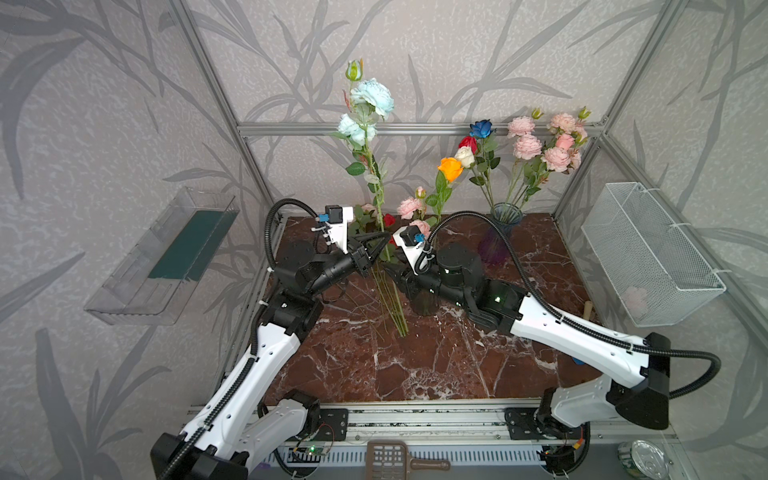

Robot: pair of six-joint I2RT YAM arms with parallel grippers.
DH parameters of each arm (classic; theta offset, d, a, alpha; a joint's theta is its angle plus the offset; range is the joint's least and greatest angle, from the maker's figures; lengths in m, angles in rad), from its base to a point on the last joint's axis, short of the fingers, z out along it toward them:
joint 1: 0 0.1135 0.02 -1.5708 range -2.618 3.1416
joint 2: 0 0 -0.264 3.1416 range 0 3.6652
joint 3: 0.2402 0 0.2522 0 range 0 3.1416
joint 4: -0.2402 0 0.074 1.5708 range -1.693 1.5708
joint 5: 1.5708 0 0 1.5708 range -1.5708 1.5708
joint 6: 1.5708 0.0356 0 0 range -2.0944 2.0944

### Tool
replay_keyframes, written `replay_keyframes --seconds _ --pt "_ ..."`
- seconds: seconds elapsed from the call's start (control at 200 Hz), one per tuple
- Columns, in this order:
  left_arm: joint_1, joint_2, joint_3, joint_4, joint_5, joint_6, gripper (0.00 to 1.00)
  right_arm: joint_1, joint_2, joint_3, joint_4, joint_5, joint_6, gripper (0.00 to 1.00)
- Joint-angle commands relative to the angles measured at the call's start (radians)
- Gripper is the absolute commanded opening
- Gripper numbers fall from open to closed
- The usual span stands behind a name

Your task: Arrange the flowers into the vase

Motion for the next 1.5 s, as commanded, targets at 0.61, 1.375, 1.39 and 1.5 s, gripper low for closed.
replay_keyframes --seconds 0.61,1.375,1.39,1.5 --pt "0.009 -0.069 -0.058 0.028 -0.164 0.063 0.9 0.003 0.063 0.062 0.161 -0.054 0.079 0.0" --pt "0.281 -0.002 -0.062 -0.251 -0.684 -0.172 0.96 0.06 0.054 0.15 0.189 0.109 -0.003 0.0" --pt "0.281 -0.001 -0.063 -0.25 -0.685 -0.172 0.96 0.06 0.053 0.153 0.188 0.112 -0.003 0.0" --pt "0.293 0.006 -0.063 -0.238 -0.661 -0.19 0.95 0.062 0.045 0.163 0.18 0.12 -0.026 0.0"
